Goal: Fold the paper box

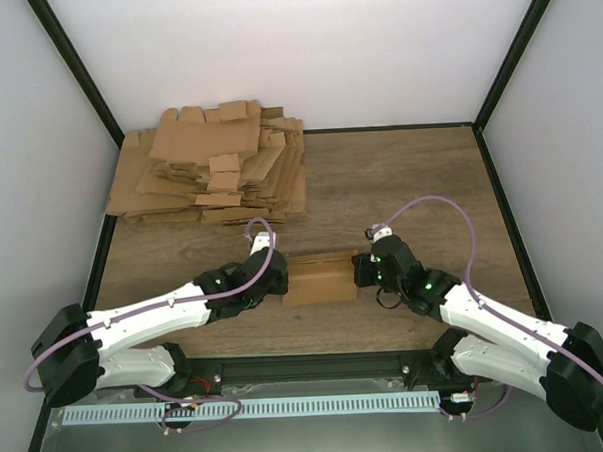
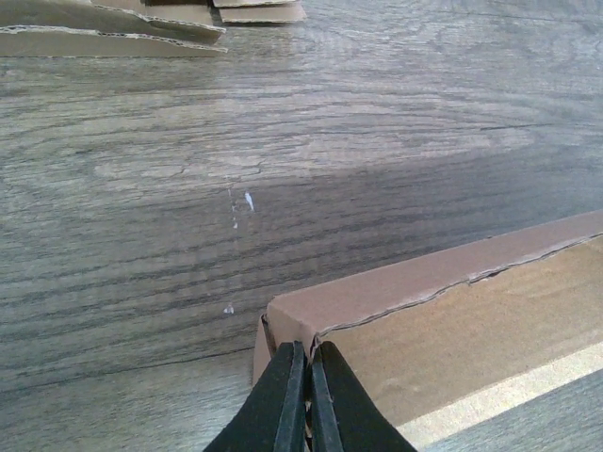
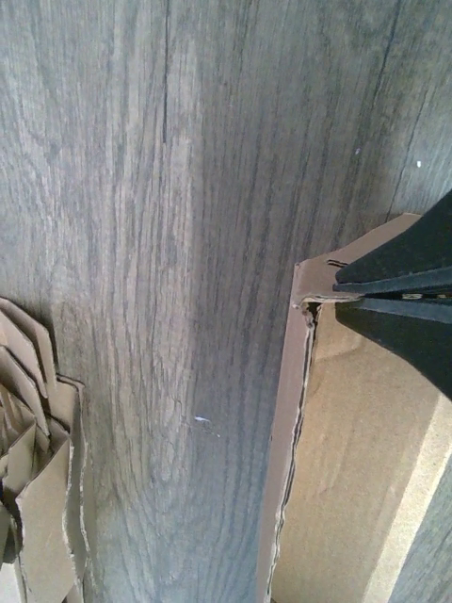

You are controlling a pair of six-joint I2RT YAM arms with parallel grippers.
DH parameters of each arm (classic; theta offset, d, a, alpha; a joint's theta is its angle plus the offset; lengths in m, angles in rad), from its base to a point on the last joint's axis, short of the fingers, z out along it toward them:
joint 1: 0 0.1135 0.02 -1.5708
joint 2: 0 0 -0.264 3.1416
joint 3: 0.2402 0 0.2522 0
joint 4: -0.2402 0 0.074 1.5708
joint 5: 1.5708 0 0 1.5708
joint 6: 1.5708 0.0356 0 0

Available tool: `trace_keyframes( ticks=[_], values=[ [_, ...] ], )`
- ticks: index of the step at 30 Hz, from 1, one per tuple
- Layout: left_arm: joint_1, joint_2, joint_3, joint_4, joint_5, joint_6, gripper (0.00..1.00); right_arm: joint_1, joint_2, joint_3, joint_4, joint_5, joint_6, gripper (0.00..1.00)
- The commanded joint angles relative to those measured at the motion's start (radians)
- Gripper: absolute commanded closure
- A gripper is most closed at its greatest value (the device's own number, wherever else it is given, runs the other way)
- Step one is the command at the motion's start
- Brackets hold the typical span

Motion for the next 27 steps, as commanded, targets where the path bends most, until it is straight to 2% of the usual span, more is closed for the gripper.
trace_keyframes(
  ticks=[1,4,10,17,23,27],
  values=[
    [-0.012,-0.025,-0.027,0.042,0.004,0.011,0.96,0.033,0.001,-0.043,0.023,-0.023,-0.021,0.99],
    [-0.013,-0.045,-0.059,0.083,0.003,0.032,0.96,0.032,-0.004,-0.054,0.062,-0.022,-0.052,0.99],
    [-0.052,-0.064,-0.105,0.114,-0.013,0.016,0.96,0.037,-0.027,-0.105,0.027,-0.052,-0.019,0.99],
    [-0.074,-0.04,-0.104,0.127,-0.056,0.006,0.96,0.084,-0.029,-0.125,0.077,-0.002,-0.019,0.99],
    [-0.072,-0.031,-0.02,0.085,-0.222,0.046,0.96,0.084,-0.006,-0.063,0.176,0.113,-0.123,0.99],
    [-0.066,-0.039,-0.011,0.149,-0.333,0.101,0.96,0.084,0.012,-0.062,0.302,0.2,-0.187,0.99]
  ],
)
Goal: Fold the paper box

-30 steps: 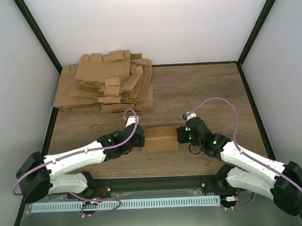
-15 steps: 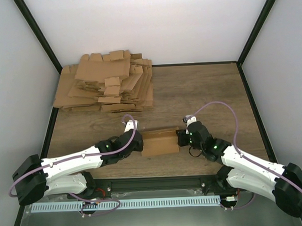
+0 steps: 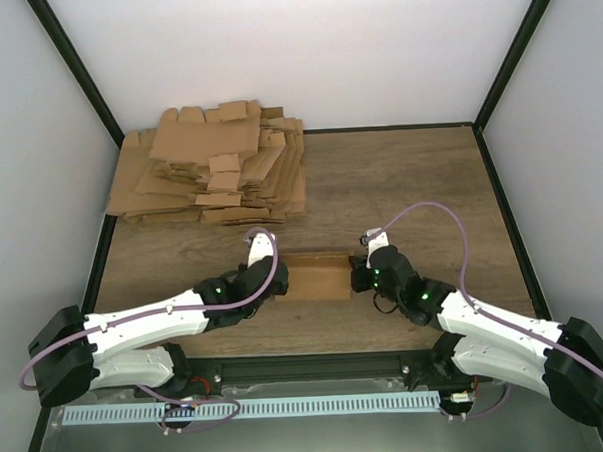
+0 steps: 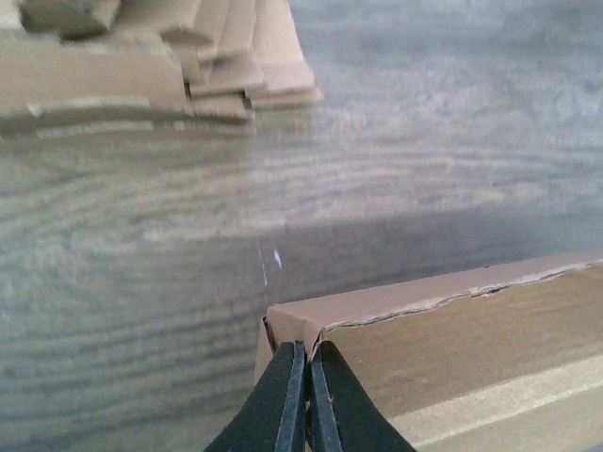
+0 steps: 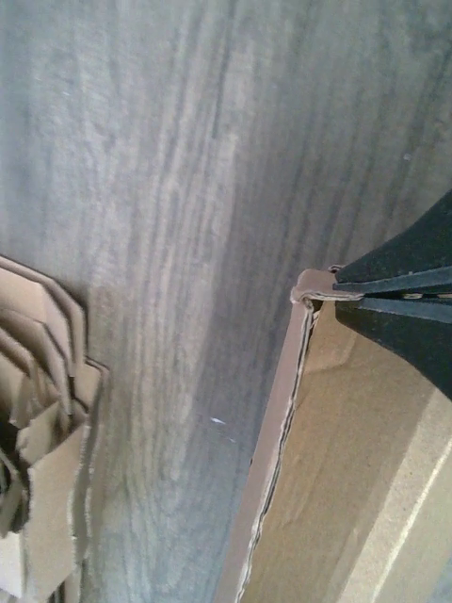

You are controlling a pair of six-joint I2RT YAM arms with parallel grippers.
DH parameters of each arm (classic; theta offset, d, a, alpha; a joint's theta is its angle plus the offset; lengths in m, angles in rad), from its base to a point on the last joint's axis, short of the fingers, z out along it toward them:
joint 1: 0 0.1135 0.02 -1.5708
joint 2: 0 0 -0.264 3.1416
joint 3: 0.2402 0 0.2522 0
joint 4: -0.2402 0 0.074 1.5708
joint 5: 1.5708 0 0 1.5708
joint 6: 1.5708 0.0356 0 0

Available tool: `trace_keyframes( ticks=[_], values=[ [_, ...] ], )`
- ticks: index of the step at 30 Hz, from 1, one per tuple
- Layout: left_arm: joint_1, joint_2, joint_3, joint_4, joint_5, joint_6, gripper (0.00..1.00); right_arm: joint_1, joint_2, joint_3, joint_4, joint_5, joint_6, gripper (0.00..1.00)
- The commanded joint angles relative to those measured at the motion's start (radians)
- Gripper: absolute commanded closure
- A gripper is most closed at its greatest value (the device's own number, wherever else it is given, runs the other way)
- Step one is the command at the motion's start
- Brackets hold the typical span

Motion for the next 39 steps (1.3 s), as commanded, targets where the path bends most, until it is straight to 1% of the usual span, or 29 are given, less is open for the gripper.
trace_keyframes(
  ticks=[1,3,5,9,13,16,20,21,23,25,26,27,31,34,35,38,39],
  values=[
    [-0.001,-0.007,0.035,0.108,-0.179,0.065,0.96,0.015,0.027,0.028,0.156,0.125,-0.098,0.99],
    [0.004,-0.009,0.01,0.192,-0.208,0.112,0.96,0.013,0.051,0.001,0.274,0.165,-0.129,0.99],
    [0.012,-0.006,-0.015,0.265,-0.22,0.149,0.96,0.01,0.08,-0.011,0.357,0.167,-0.173,0.99],
    [0.025,-0.002,-0.08,0.359,-0.221,0.158,0.96,0.007,0.136,-0.026,0.488,0.168,-0.217,0.99],
    [0.025,0.003,-0.167,0.451,-0.171,0.145,0.96,0.007,0.174,-0.098,0.604,0.133,-0.225,0.99],
    [0.022,0.024,-0.192,0.446,-0.136,0.115,0.95,0.007,0.194,-0.129,0.627,0.106,-0.213,0.99],
    [0.021,0.068,-0.158,0.353,-0.095,0.052,0.95,0.008,0.199,-0.146,0.6,0.099,-0.195,0.99],
    [0.019,0.067,-0.153,0.344,-0.083,0.048,0.93,0.008,0.193,-0.153,0.597,0.096,-0.194,0.99],
    [0.015,0.048,-0.149,0.329,-0.055,0.045,0.87,0.008,0.174,-0.169,0.6,0.097,-0.198,0.99],
    [0.015,0.016,-0.137,0.303,-0.039,0.044,0.73,0.007,0.158,-0.187,0.611,0.099,-0.213,0.98],
    [0.016,0.001,-0.126,0.275,-0.037,0.037,0.64,0.007,0.153,-0.194,0.617,0.101,-0.222,0.98],
    [0.016,-0.014,-0.094,0.227,-0.032,0.03,0.56,0.007,0.148,-0.198,0.619,0.105,-0.23,0.98],
    [0.016,-0.06,0.018,0.04,0.015,0.044,0.37,0.007,0.145,-0.201,0.621,0.11,-0.254,0.98],
    [0.015,-0.075,0.1,-0.091,0.047,0.048,0.15,0.007,0.148,-0.206,0.636,0.111,-0.264,0.98],
    [0.014,-0.079,0.127,-0.127,0.066,0.05,0.1,0.007,0.149,-0.209,0.64,0.11,-0.266,0.98],
    [0.018,-0.087,0.202,-0.212,0.111,0.051,0.01,0.008,0.149,-0.219,0.662,0.104,-0.278,0.97],
    [0.022,-0.089,0.223,-0.224,0.133,0.057,0.0,0.008,0.151,-0.221,0.669,0.102,-0.283,0.97]
  ],
)
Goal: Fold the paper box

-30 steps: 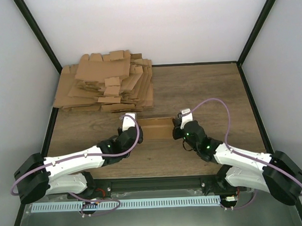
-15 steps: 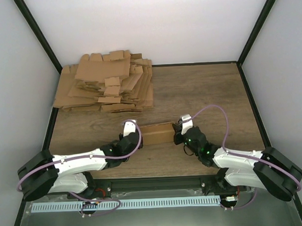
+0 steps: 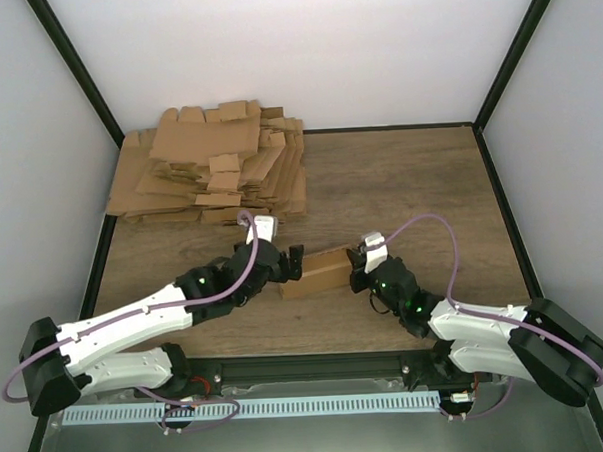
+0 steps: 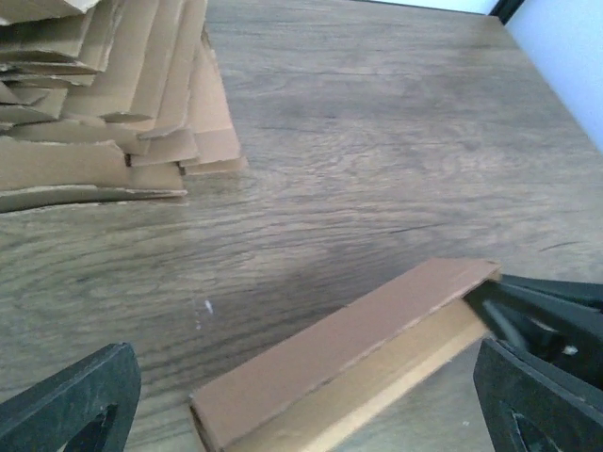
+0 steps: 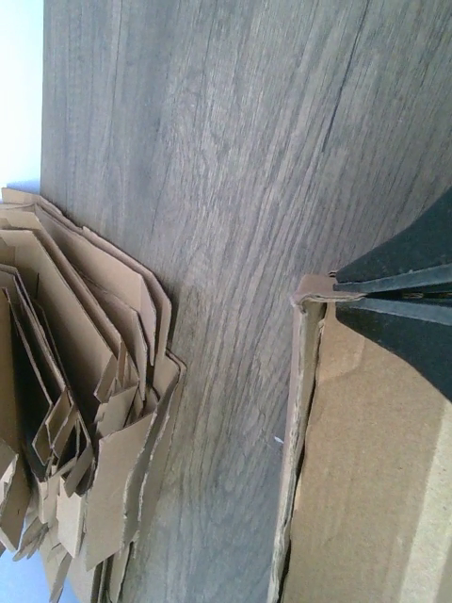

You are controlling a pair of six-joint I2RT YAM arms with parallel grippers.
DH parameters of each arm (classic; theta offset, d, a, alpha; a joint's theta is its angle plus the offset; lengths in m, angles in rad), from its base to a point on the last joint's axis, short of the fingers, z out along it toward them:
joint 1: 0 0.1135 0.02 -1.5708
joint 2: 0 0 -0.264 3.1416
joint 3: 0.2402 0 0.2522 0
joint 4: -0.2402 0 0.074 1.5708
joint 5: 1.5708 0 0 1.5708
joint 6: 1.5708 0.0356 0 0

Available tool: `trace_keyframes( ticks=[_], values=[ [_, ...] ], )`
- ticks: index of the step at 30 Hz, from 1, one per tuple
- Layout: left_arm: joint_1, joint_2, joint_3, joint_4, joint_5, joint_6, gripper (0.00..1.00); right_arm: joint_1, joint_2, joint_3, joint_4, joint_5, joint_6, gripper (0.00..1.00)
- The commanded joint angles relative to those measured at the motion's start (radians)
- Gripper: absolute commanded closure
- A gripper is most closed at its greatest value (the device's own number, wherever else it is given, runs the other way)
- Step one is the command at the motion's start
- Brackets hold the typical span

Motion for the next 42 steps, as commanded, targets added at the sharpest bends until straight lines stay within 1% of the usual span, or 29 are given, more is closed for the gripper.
trace_keyframes(
  ticks=[1,6,8,13,18,21,23,24,26,31,33,36,42],
  values=[
    [0.01,-0.016,0.098,-0.17,0.108,0.011,0.0,0.006,0.0,-0.016,0.042,0.011,-0.036,0.97],
    [0.117,0.023,0.188,-0.188,0.371,0.071,0.0,0.007,-0.001,-0.028,0.067,-0.011,-0.06,0.97],
    [0.17,0.044,0.201,-0.183,0.489,0.136,0.0,0.006,-0.005,-0.039,0.082,-0.024,-0.069,0.97],
    [0.322,0.111,0.205,-0.19,0.7,0.258,0.0,0.007,-0.021,-0.065,0.12,-0.075,-0.086,0.96],
    [0.34,0.211,0.249,-0.237,0.716,0.365,0.0,0.006,-0.014,-0.074,0.131,-0.097,-0.082,0.96],
    [0.338,0.24,0.233,-0.21,0.774,0.394,0.01,0.007,-0.008,-0.081,0.139,-0.103,-0.079,0.96],
    [0.337,0.24,0.214,-0.19,0.808,0.407,0.04,0.006,-0.007,-0.086,0.143,-0.105,-0.079,0.96],
    [0.337,0.241,0.207,-0.185,0.819,0.415,0.06,0.006,-0.008,-0.087,0.144,-0.106,-0.08,0.96],
    [0.338,0.249,0.201,-0.183,0.844,0.431,0.16,0.006,-0.007,-0.088,0.146,-0.111,-0.081,0.96],
    [0.337,0.291,0.193,-0.177,0.95,0.449,0.48,0.006,-0.002,-0.084,0.139,-0.116,-0.083,0.95],
    [0.335,0.301,0.178,-0.161,0.966,0.444,0.57,0.005,-0.001,-0.082,0.136,-0.118,-0.084,0.96],
    [0.334,0.315,0.154,-0.138,0.991,0.434,0.64,0.006,0.0,-0.082,0.131,-0.118,-0.081,0.95],
    [0.305,0.346,0.115,-0.103,1.018,0.422,0.71,0.006,-0.007,-0.079,0.119,-0.115,-0.073,0.93]
  ],
)
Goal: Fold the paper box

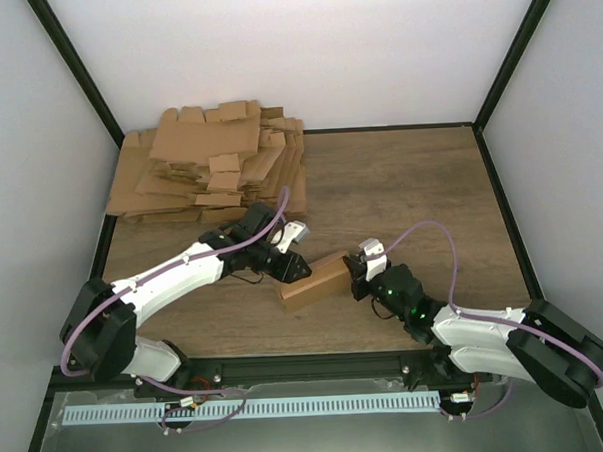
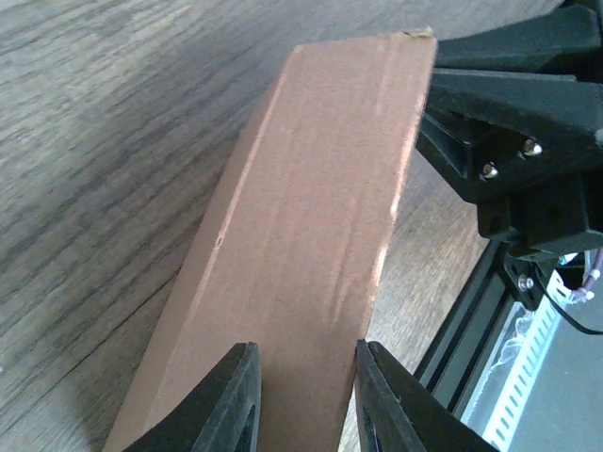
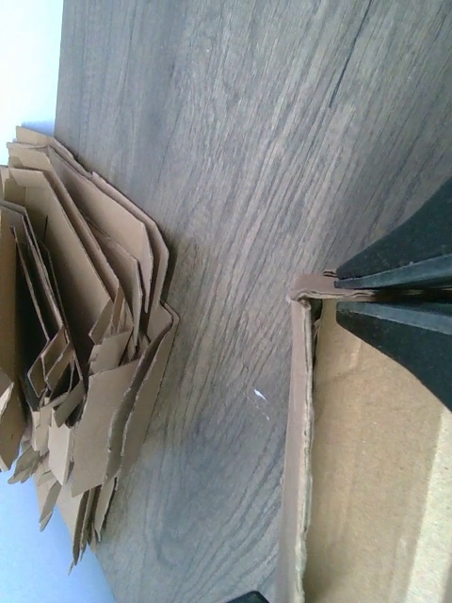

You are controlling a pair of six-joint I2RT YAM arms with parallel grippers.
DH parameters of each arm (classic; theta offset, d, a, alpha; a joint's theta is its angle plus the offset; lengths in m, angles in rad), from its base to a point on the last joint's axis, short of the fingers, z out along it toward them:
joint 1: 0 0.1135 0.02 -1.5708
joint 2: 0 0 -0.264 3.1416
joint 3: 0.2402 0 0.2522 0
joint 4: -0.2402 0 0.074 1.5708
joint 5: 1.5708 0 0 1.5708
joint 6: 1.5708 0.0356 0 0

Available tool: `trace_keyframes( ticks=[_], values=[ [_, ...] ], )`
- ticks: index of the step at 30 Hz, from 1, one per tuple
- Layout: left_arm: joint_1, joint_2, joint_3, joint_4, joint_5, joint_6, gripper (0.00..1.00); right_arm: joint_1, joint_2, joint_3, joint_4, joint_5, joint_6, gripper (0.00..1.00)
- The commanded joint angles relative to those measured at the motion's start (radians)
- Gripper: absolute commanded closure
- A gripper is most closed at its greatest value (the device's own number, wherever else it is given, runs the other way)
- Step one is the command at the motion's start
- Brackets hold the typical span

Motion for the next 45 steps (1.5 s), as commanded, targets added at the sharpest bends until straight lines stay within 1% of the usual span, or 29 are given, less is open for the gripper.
trace_keyframes(
  ticks=[1,8,13,16,18,19,20,23,25,29,34,38,40,41,42,44,45],
  values=[
    [-0.03,0.034,-0.029,0.041,0.041,0.004,0.71,0.006,-0.003,0.0,-0.012,-0.001,0.002,0.93],
    [-0.053,0.063,-0.046,0.049,0.001,-0.002,0.72,0.006,-0.055,0.017,-0.093,0.001,0.038,0.84],
    [-0.082,0.084,-0.033,0.028,-0.052,-0.001,0.72,0.006,-0.126,0.046,-0.206,0.009,0.099,0.71],
    [-0.092,0.091,-0.03,0.027,-0.071,-0.003,0.72,0.006,-0.165,0.076,-0.304,0.003,0.131,0.65],
    [-0.098,0.097,-0.024,0.023,-0.081,-0.004,0.72,0.006,-0.183,0.106,-0.388,-0.001,0.158,0.59],
    [-0.101,0.101,-0.02,0.018,-0.088,-0.004,0.72,0.007,-0.19,0.121,-0.436,0.004,0.177,0.54],
    [-0.106,0.104,-0.016,0.013,-0.094,-0.005,0.72,0.007,-0.197,0.145,-0.481,0.01,0.194,0.51],
    [-0.119,0.109,-0.006,0.004,-0.108,-0.005,0.72,0.006,-0.221,0.188,-0.606,0.038,0.257,0.37],
    [-0.124,0.111,-0.001,0.004,-0.114,-0.007,0.72,0.006,-0.237,0.214,-0.685,0.05,0.291,0.31],
    [-0.131,0.119,0.007,0.0,-0.121,-0.01,0.72,0.005,-0.249,0.274,-0.789,0.066,0.316,0.26],
    [-0.139,0.129,0.015,-0.003,-0.129,-0.011,0.72,0.006,-0.249,0.365,-0.915,0.133,0.334,0.23],
    [-0.144,0.132,0.02,-0.008,-0.135,-0.012,0.72,0.006,-0.23,0.453,-0.971,0.154,0.321,0.2],
    [-0.144,0.134,0.022,-0.009,-0.136,-0.01,0.72,-0.003,-0.201,0.505,-0.998,0.127,0.318,0.14],
    [-0.145,0.135,0.022,-0.011,-0.137,-0.01,0.72,-0.022,-0.172,0.545,-1.021,0.093,0.31,0.13],
    [-0.146,0.135,0.023,-0.01,-0.137,-0.01,0.72,-0.042,-0.124,0.593,-1.074,0.069,0.31,0.12],
    [-0.148,0.137,0.025,-0.011,-0.139,-0.009,0.72,-0.076,-0.067,0.67,-1.129,0.036,0.302,0.12],
    [-0.149,0.139,0.025,-0.011,-0.14,-0.01,0.72,-0.096,-0.057,0.687,-1.129,0.001,0.294,0.13]
  ],
)
